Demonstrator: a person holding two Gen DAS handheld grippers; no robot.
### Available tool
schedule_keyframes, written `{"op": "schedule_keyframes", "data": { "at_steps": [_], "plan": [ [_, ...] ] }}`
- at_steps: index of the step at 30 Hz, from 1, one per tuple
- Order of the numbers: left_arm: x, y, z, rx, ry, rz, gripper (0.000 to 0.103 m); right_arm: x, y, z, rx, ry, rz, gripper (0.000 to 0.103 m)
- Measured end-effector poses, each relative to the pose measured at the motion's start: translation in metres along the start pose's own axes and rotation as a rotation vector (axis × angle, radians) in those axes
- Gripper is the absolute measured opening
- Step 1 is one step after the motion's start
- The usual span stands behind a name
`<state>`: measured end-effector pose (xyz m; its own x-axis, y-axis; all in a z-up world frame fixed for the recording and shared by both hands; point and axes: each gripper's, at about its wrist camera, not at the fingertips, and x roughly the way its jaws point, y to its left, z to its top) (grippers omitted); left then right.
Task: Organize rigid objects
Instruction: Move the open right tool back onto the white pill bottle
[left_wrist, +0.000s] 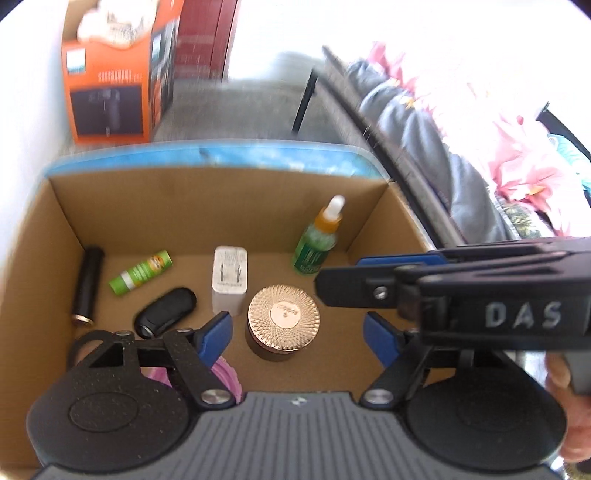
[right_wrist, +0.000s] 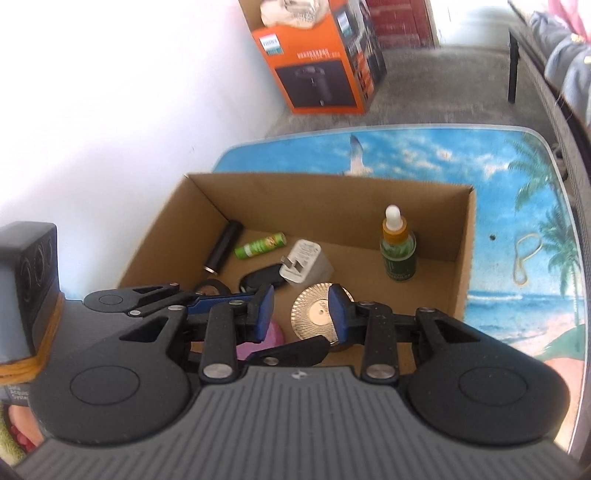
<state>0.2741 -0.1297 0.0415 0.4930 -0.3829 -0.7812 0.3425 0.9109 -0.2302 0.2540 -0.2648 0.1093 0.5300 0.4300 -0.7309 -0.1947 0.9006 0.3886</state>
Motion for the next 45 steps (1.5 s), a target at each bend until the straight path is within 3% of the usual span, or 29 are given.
{"op": "schedule_keyframes", "data": {
  "at_steps": [7,12,16,25,34,41,45],
  "plan": [
    [-0.083,-0.026,-0.045,0.124,-0.234,0.016,0.092,-0.081,0.036,-0.047,-0.082,-0.18,0.074,0.044],
    [-0.12,-0.023,-0.094,0.157,-0.299,-0.012,0.094,-0.123,0.062,-0.096,-0.13,-0.287,0.101,0.055],
    [-0.137,-0.01,-0.132,0.142,-0.335,0.06,0.094,-0.127,0.079,-0.133,-0.131,-0.307,0.103,0.058],
    [-0.169,0.031,-0.186,0.066,-0.445,0.225,0.094,-0.073,0.113,-0.166,-0.058,-0.225,0.183,0.059],
    [-0.146,0.076,-0.188,-0.016,-0.413,0.318,0.094,-0.004,0.151,-0.143,-0.051,-0.154,0.215,0.059],
    [-0.124,0.095,-0.181,-0.015,-0.394,0.339,0.093,0.044,0.16,-0.125,0.028,-0.089,0.257,0.059],
    [-0.115,0.101,-0.176,-0.019,-0.381,0.317,0.084,0.065,0.159,-0.118,0.084,-0.062,0.273,0.059]
  ]
}}
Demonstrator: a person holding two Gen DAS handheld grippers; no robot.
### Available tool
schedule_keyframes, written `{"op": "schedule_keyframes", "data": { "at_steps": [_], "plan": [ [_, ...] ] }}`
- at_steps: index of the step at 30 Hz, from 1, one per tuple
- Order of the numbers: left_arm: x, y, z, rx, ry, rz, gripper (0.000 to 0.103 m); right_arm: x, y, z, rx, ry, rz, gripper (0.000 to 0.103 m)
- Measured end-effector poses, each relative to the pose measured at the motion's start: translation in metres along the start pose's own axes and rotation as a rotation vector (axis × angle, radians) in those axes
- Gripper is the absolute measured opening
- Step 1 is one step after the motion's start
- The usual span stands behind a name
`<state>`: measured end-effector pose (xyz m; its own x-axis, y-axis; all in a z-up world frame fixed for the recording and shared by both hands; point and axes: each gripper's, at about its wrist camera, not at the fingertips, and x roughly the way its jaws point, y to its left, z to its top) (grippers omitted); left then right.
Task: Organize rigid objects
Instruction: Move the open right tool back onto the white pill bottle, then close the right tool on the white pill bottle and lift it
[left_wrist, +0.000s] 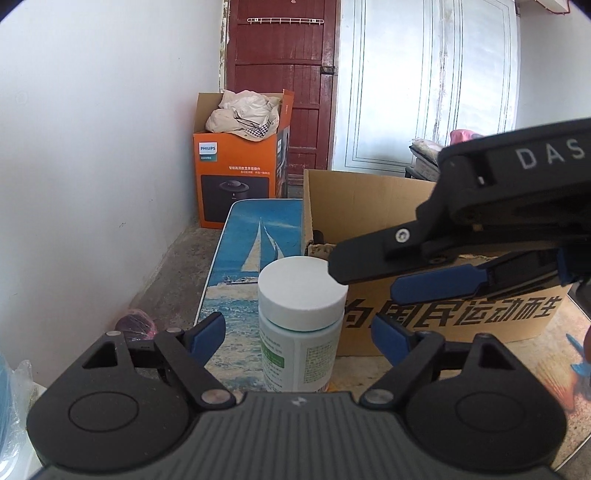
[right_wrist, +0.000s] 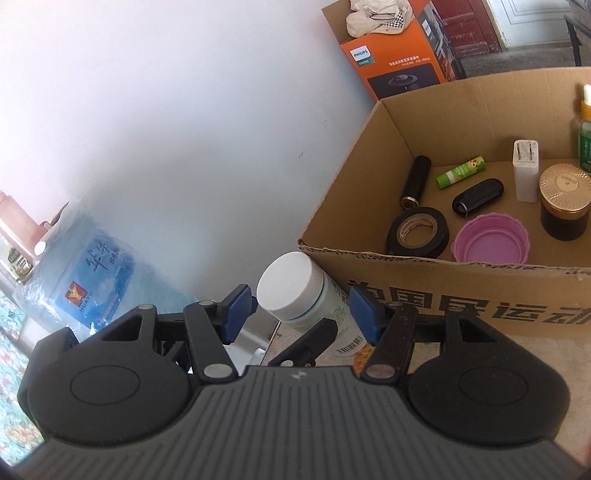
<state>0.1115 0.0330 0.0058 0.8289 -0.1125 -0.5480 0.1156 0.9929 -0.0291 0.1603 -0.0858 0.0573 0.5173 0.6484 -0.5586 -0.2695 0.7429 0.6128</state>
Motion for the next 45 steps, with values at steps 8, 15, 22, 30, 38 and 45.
{"op": "schedule_keyframes", "data": {
  "at_steps": [8,15,22,30,38,45],
  "plan": [
    [0.013,0.002,0.002,-0.021,0.029,-0.027,0.065,0.021,-0.01,0.004,0.067,0.021,0.012,0.056],
    [0.02,0.001,0.005,-0.03,0.05,-0.016,0.055,0.027,-0.013,0.005,0.082,0.027,0.011,0.045],
    [0.019,-0.001,0.006,-0.038,0.058,-0.009,0.055,0.024,-0.013,0.007,0.082,0.023,0.012,0.04],
    [0.013,-0.009,0.006,-0.036,0.059,-0.015,0.054,0.012,-0.012,0.004,0.076,0.018,0.005,0.04],
    [0.006,-0.02,0.006,-0.018,0.059,-0.027,0.054,-0.005,-0.012,0.0,0.069,0.006,-0.003,0.041],
    [-0.003,-0.026,0.009,-0.004,0.053,-0.027,0.054,-0.02,-0.01,-0.004,0.066,-0.009,0.007,0.041]
  ]
}}
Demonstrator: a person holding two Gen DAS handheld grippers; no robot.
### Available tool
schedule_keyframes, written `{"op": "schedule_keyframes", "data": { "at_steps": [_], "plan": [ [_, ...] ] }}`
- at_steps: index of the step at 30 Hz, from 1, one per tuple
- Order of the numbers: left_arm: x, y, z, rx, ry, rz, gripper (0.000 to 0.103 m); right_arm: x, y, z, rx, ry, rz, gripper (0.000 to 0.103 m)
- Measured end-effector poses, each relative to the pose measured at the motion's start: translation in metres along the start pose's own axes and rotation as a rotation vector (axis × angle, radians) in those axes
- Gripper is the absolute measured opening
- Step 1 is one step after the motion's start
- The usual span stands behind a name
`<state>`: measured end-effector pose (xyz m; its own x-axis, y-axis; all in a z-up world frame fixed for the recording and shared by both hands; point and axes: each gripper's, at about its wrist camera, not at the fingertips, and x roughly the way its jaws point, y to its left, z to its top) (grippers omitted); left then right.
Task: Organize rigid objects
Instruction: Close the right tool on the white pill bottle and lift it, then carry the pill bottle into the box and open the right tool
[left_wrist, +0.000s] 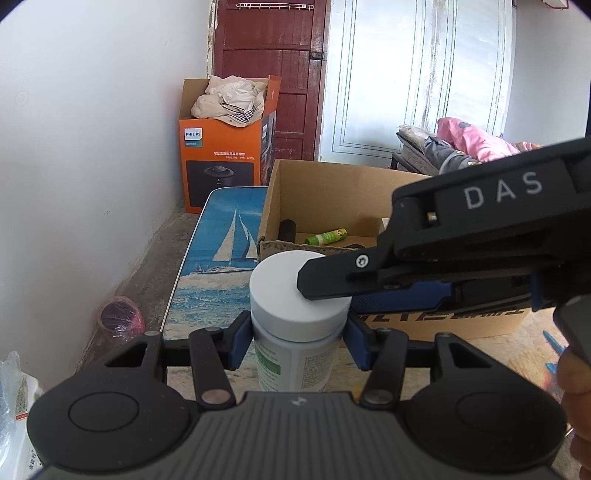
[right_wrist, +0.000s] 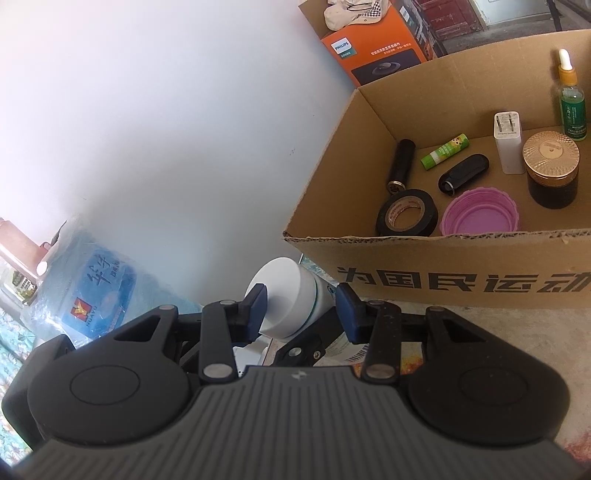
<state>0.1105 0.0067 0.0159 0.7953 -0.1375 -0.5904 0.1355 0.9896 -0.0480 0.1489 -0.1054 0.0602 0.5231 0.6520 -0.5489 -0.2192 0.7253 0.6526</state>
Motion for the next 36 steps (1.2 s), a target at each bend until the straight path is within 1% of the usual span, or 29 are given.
{"op": "schedule_keyframes", "data": {
  "at_steps": [4,7,11,13,16,18,22,25,28,32,36],
  "plan": [
    [-0.012,-0.004,0.002,0.008,-0.012,0.014,0.054,-0.01,0.007,-0.002,-0.012,-0.008,0.019,0.041],
    [-0.026,-0.005,0.006,0.023,-0.029,0.043,0.054,-0.018,0.015,-0.001,-0.018,-0.012,0.061,0.042],
    [-0.052,-0.003,0.017,0.03,-0.076,0.065,0.054,-0.031,0.034,0.005,-0.051,-0.03,0.122,0.042],
    [-0.065,-0.002,0.026,0.03,-0.102,0.078,0.054,-0.04,0.045,0.011,-0.075,-0.048,0.148,0.042],
    [-0.081,-0.008,0.044,0.06,-0.159,0.094,0.054,-0.056,0.063,0.024,-0.12,-0.09,0.171,0.042],
    [-0.088,-0.013,0.059,0.068,-0.191,0.081,0.054,-0.071,0.073,0.035,-0.159,-0.127,0.167,0.042],
    [-0.091,-0.031,0.091,0.087,-0.243,0.013,0.054,-0.107,0.08,0.06,-0.22,-0.211,0.123,0.043],
    [-0.082,-0.054,0.11,0.106,-0.264,-0.049,0.054,-0.132,0.069,0.078,-0.231,-0.26,0.07,0.044],
    [-0.064,-0.08,0.12,0.116,-0.254,-0.122,0.054,-0.154,0.045,0.093,-0.225,-0.291,0.001,0.044],
    [-0.03,-0.115,0.12,0.135,-0.2,-0.193,0.054,-0.17,-0.001,0.101,-0.174,-0.295,-0.073,0.045],
    [0.008,-0.142,0.107,0.14,-0.109,-0.244,0.054,-0.169,-0.056,0.099,-0.094,-0.266,-0.119,0.045]
  ]
}}
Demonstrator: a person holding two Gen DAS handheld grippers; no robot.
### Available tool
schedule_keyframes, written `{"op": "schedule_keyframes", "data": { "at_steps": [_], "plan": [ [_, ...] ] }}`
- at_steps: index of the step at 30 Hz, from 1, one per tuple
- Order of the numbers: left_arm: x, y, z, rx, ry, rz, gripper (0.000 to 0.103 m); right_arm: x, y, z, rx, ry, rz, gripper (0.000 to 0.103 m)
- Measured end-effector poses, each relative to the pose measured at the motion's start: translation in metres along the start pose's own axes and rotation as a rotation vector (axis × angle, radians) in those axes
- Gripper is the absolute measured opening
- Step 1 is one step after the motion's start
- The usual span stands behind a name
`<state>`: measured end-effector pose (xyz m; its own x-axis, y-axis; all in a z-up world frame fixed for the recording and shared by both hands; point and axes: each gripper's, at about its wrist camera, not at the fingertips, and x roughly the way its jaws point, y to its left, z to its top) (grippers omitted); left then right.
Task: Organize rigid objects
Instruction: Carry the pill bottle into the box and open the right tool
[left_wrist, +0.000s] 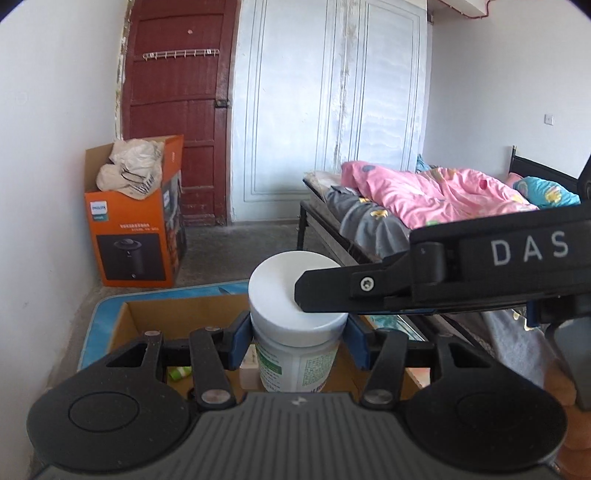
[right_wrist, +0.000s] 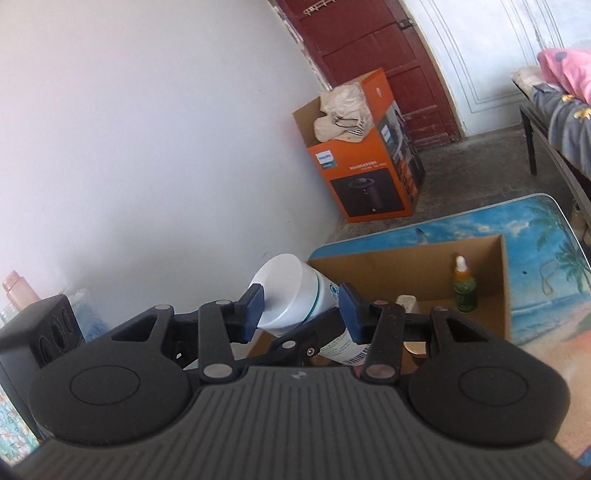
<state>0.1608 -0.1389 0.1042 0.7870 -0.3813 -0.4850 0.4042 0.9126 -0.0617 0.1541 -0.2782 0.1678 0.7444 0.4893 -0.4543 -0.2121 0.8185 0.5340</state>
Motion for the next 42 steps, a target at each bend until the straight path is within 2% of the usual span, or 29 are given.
{"op": "schedule_keyframes", "data": {
  "at_steps": [3,7,15,28,29,35,42],
  "plan": [
    [0.028,-0.007,-0.014,-0.012,0.07,-0.035,0.054,0.011,-0.033,-0.011,0.05,0.034,-0.032,0.045],
    [0.057,-0.01,-0.029,-0.01,0.141,-0.053,0.054,0.033,-0.058,-0.028,0.083,0.075,-0.062,0.045],
    [0.087,-0.004,-0.034,-0.05,0.218,-0.101,0.054,0.058,-0.075,-0.042,0.074,0.122,-0.101,0.045],
    [0.103,-0.018,-0.042,-0.018,0.228,-0.107,0.054,0.063,-0.076,-0.048,-0.02,0.137,-0.176,0.046],
    [0.102,-0.018,-0.042,-0.012,0.219,-0.115,0.059,0.062,-0.076,-0.049,-0.025,0.136,-0.182,0.046],
    [0.096,-0.026,-0.04,0.028,0.193,-0.106,0.066,0.056,-0.08,-0.049,-0.024,0.118,-0.194,0.047],
    [0.07,-0.022,-0.035,0.015,0.14,-0.104,0.086,0.033,-0.073,-0.047,-0.004,0.038,-0.177,0.049]
  ]
}}
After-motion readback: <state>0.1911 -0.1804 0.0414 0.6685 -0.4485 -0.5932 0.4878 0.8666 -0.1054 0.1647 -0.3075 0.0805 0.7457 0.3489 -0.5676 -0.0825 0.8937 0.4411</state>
